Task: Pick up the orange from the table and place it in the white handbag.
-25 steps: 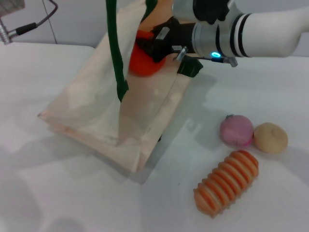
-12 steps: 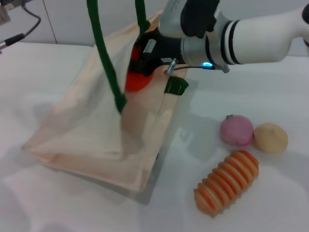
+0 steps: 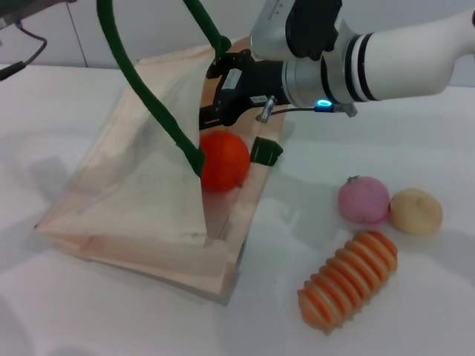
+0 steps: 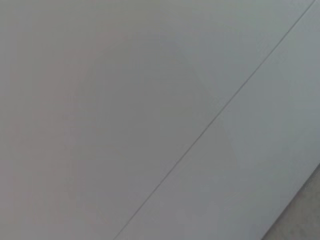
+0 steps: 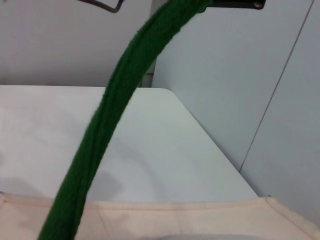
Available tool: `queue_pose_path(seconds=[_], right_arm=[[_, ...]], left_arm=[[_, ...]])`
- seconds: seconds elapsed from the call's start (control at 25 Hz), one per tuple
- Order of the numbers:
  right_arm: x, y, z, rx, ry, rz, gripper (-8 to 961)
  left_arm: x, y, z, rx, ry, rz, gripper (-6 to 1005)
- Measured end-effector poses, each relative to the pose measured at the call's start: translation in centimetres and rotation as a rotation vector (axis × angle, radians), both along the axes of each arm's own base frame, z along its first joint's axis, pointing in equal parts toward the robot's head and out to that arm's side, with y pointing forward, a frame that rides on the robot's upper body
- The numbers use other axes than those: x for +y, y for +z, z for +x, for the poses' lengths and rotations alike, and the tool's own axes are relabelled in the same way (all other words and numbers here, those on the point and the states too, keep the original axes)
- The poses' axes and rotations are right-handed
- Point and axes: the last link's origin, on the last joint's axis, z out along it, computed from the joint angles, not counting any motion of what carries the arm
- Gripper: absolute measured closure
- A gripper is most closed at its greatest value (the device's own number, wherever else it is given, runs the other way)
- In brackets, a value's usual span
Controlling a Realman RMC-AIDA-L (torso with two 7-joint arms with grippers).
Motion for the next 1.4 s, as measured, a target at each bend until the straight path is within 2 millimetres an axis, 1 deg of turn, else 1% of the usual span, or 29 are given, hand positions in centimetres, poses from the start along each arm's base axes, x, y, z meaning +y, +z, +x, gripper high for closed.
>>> queue_pose_path(seconds=[0.04,0.12,0.24,0.36,0.44,0.52,0.56,0.76,0.88,1.04,1.12,1.24,1.32,1.4], right_arm=[[0.0,0.1,0.0,0.001,-0.003,0.0,124],[0.1,0.2,0.3,-0.002,-0.013,0.003,112],[0.6,0.7,1.2,-0.015,-0.035,0.024,95],[1.3,1.6,2.6,-0.046,-0.069,0.056,77],[1.9,2.6,3.6,-0.06,-0.106,0.085,65],[2.3,3.7,4.5,-0.064,-0.136,0.109,65],[2.5,4.2,4.8,-0.064,-0.143,0.115,66],[2.9,8.1,6.8,0.0,-0.2,0.219,66],[3.0,10.8,8.3,0.07,-0.25,0.319,67],[2.8,13.8,10.9,0.159,-0.333,0.42,68],[2.7,15.0,12.0,0.212,-0.366,0.459,68],[2.1,16.2,13.5,0.298,-0.381,0.512,68],[1.6,16.7,14.5,0.358,-0.385,0.546,69],[1.1,16.8,15.6,0.412,-0.392,0.573,69]], left_arm=[[0.0,0.0,-0.1,0.001,0.004,0.001,563],[0.0,0.1,-0.4,0.004,0.016,0.005,563],[-0.1,0.0,-1.0,0.012,0.04,0.009,563],[-0.3,0.0,-1.6,0.019,0.065,0.015,563],[-0.4,0.0,-2.2,0.025,0.082,0.021,563],[-0.6,0.1,-3.0,0.034,0.111,0.033,563],[-0.6,0.1,-3.0,0.034,0.111,0.033,563],[-0.6,0.0,-3.8,0.04,0.151,0.046,563],[-0.5,-0.2,-4.1,0.054,0.167,0.062,563],[-0.4,-0.9,-4.5,0.078,0.175,0.105,563],[-0.4,-1.2,-4.8,0.088,0.174,0.148,563],[-0.6,-1.7,-5.3,0.103,0.174,0.231,563],[-1.0,-2.0,-5.7,0.119,0.176,0.299,563],[-1.3,-2.2,-6.2,0.141,0.18,0.356,563]])
